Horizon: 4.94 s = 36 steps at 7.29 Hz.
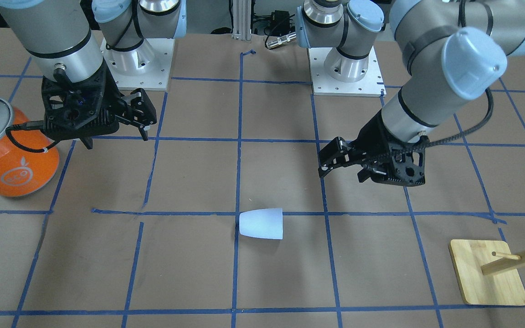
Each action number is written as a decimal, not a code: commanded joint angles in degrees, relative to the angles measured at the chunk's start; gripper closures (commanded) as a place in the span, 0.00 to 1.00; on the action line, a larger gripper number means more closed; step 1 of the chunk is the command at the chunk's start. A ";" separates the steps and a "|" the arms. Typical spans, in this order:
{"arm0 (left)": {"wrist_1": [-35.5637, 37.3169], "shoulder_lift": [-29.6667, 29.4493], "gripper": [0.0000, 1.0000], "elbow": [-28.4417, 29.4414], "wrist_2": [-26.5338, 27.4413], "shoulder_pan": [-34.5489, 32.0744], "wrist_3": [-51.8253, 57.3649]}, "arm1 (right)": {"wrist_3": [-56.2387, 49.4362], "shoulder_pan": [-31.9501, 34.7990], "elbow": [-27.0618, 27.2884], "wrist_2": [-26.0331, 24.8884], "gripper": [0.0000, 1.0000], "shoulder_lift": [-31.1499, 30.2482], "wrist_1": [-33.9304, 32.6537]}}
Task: Flip cup
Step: 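Reach the left gripper to the open mouth of the lying cup, then grasp the cup rim with the left gripper and tilt it upright, then set the cup down upright and open the left gripper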
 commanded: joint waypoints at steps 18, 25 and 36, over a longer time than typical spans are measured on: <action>22.40 -16.62 1.00 -7.96 -22.06 -1.80 -0.80 | -0.12 -0.97 0.05 0.08 0.00 0.05 1.09; 13.40 -14.67 1.00 4.45 22.86 -2.33 -3.44 | -0.65 -1.40 0.05 0.08 0.00 0.05 1.18; 24.75 -21.35 0.38 3.30 27.10 -1.71 -1.33 | -0.73 -1.49 0.05 0.17 0.00 0.05 0.92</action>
